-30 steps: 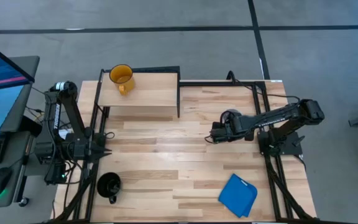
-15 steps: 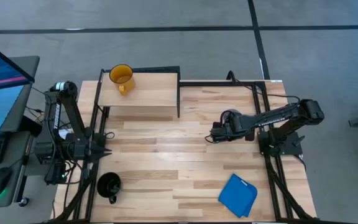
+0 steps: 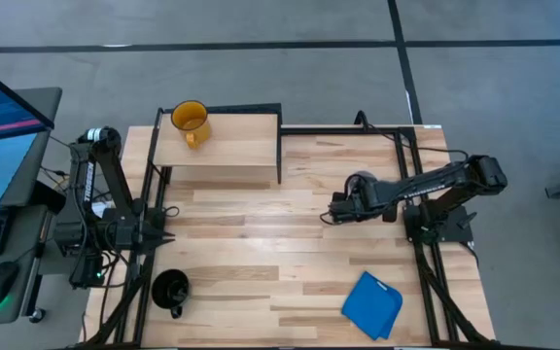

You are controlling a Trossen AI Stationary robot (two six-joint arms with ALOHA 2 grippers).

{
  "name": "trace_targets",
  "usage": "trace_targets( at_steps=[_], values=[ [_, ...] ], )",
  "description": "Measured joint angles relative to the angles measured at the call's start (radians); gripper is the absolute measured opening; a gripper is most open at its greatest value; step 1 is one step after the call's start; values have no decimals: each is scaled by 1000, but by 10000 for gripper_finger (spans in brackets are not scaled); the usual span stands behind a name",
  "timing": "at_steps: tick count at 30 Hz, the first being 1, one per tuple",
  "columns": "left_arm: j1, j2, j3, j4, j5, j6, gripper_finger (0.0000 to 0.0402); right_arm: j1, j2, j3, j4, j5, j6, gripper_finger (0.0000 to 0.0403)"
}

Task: Stack small to large cups/mugs on shelf
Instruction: Put the gray mug on the shelf

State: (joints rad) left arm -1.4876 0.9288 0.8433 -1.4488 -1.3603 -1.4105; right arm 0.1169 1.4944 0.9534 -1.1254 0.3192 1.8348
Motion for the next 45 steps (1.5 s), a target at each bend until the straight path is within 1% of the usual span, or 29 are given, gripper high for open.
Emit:
trace_targets(
  at_steps=[6, 9, 12, 16, 20, 28, 31, 34, 40, 45],
  values=[
    [0, 0, 0, 0, 0, 0, 32, 0, 0, -31, 36, 0, 24, 142],
    [0, 0, 0, 0, 0, 0, 32, 0, 0, -40, 40, 0, 24, 133],
    [0, 0, 0, -1, 0, 1, 32, 0, 0, -41, 43, 0, -1, 111],
    [0, 0, 0, -1, 0, 11, 32, 0, 0, -41, 43, 1, -15, 71],
    [0, 0, 0, -1, -2, 13, 32, 0, 0, -41, 49, 4, -63, 69],
    [0, 0, 0, -1, -10, 35, 32, 3, 0, -37, 62, 4, -92, 69],
    [0, 0, 0, -1, -11, 34, 32, 16, 0, -5, 57, 6, -96, 69],
    [0, 0, 0, -1, -11, 31, 32, 22, 0, 45, 36, 12, -133, 69],
    [0, 0, 0, -1, -13, 37, 32, 18, 0, 153, -73, 48, -161, 69],
    [0, 0, 0, -1, -13, 37, 32, 18, 0, 258, -168, 49, -193, 69]
  ],
)
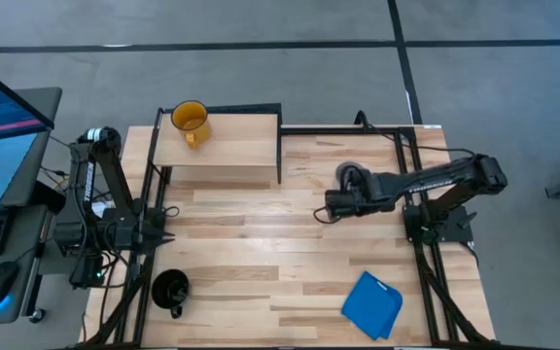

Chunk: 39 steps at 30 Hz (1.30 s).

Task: Stack small to large cups/mugs on shelf
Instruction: Put the gray mug on the shelf

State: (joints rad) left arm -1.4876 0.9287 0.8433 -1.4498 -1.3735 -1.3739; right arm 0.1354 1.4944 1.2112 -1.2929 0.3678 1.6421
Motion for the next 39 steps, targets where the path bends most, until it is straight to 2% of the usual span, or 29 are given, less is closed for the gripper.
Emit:
trace_targets(
  at_steps=[8, 16, 21, 28, 34, 39],
  values=[
    [0, 0, 0, 1, 10, -19, 32, -14, 0, 164, -44, 101, -136, 69],
    [0, 0, 0, 0, 15, -23, 32, -67, 0, 273, -4, 129, -309, 69],
    [0, 0, 0, 0, 21, -45, 32, -98, 0, 303, 113, 137, -352, 69],
    [0, 0, 0, 0, 38, -11, 32, -112, 0, 308, 370, 140, -423, 69],
    [0, 0, 0, 0, 110, -10, 32, -125, 0, 308, 549, 148, -508, 69],
    [0, 0, 0, 0, 114, -10, 32, -132, 0, 308, 665, 160, -575, 69]
  ],
)
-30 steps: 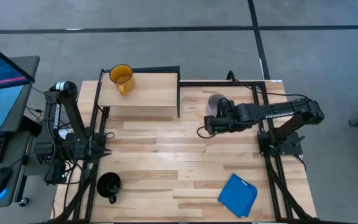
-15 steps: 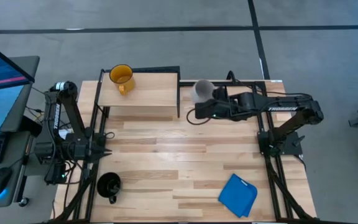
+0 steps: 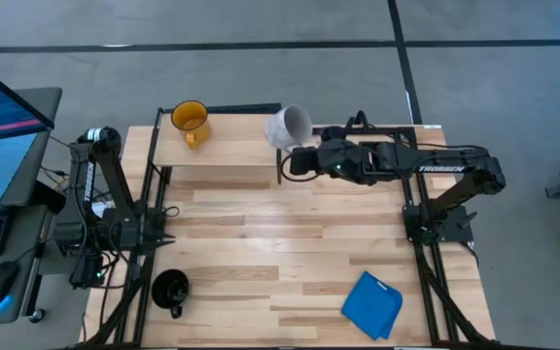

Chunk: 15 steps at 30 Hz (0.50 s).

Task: Stack small to large cups/mugs on shelf
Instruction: Put the gray mug on the shelf

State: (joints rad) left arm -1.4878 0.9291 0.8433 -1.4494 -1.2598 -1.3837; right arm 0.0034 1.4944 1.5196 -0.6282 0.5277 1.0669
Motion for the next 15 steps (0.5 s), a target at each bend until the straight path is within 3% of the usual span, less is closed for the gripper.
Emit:
trace_targets(
  at_steps=[9, 15],
  values=[
    [0, 0, 0, 0, -1, 0, 32, -7, 0, 0, 55, -17, -32, 69],
    [0, 0, 0, 1, -5, 0, 32, -15, 126, 81, 89, -69, -103, 69]
  ],
)
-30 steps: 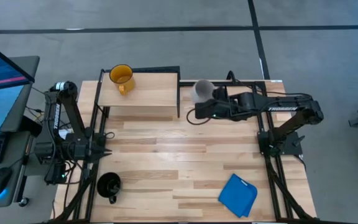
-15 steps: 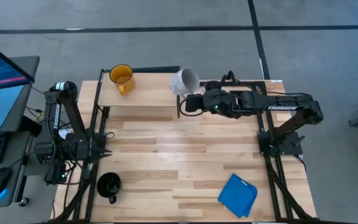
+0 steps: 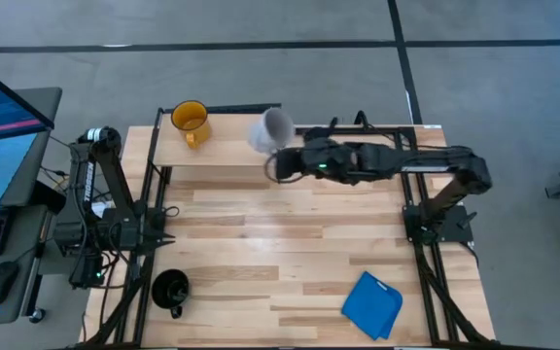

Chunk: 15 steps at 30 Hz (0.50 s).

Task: Stack small to large cups/mugs on shelf
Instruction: Put the gray mug on the shelf

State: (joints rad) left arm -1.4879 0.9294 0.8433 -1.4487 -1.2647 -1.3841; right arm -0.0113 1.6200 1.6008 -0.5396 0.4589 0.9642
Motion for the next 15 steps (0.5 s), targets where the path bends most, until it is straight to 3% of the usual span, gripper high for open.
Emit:
trace_targets(
  at_steps=[6, 12, 15],
  values=[
    [0, 0, 0, 8, 4, -9, 32, -30, 202, 298, -94, -50, -83, 69],
    [0, 2, 0, 23, 30, -15, 32, -53, 412, 655, -319, -55, -100, 69],
    [0, 2, 0, 26, 45, -15, 32, -61, 489, 759, -371, -51, -90, 69]
  ],
)
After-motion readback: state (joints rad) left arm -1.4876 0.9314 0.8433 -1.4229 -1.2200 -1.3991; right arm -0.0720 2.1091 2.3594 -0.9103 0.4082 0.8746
